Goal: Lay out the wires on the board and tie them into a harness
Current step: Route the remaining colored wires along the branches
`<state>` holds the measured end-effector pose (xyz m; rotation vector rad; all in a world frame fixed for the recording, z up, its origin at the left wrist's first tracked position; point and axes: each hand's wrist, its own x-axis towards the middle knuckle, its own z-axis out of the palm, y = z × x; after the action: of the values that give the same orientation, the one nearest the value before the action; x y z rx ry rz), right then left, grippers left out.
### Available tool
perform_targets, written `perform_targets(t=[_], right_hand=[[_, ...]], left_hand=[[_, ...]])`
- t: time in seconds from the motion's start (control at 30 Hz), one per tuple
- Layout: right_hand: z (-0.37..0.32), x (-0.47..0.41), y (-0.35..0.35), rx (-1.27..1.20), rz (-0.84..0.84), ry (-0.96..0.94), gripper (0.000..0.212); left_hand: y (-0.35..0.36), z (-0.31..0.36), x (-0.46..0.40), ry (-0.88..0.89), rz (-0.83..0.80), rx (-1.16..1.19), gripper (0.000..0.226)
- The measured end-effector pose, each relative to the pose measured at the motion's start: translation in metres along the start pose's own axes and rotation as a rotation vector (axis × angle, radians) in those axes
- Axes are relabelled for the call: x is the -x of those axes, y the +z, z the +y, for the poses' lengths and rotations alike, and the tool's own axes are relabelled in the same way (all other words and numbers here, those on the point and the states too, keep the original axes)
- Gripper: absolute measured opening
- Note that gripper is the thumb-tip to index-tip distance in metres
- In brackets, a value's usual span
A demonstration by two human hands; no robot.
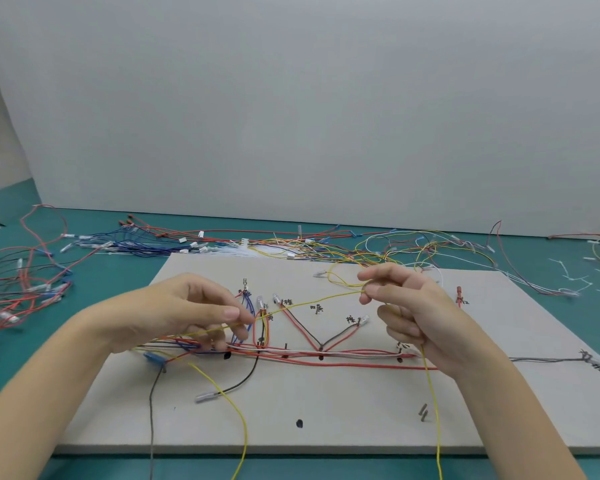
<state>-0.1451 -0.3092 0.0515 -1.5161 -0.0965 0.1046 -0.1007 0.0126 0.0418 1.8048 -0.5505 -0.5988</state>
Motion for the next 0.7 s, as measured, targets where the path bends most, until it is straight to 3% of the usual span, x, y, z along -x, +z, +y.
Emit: perform_targets(t=[0.17, 0.4, 0.57, 0.6, 0.7], right_hand=[[0.003, 0.003, -0.006, 0.234, -0.021, 0.003, 0.015], [0.008, 0.004, -0.007, 0.603, 0.002, 0.009, 0.003], [0.012, 0.005, -0.008, 0.675, -0.038, 0.059, 0.008], [0.012, 0.006, -0.008, 0.679, -0.05, 0.07, 0.009], [0.013, 0.008, -0.011, 0.681, -0.07, 0.082, 0.009]], left_hand=[[-0.003, 0.001, 0.001, -0.029, 0.093, -0.002, 0.029], [-0.008, 0.002, 0.008, -0.035, 0.155, -0.093, 0.018], [-0.01, -0.001, 0.009, -0.122, 0.099, -0.243, 0.009], [-0.014, -0.003, 0.012, -0.144, 0.094, -0.283, 0.012], [-0.037, -0.009, 0.031, -0.19, 0.221, -0.448, 0.05]])
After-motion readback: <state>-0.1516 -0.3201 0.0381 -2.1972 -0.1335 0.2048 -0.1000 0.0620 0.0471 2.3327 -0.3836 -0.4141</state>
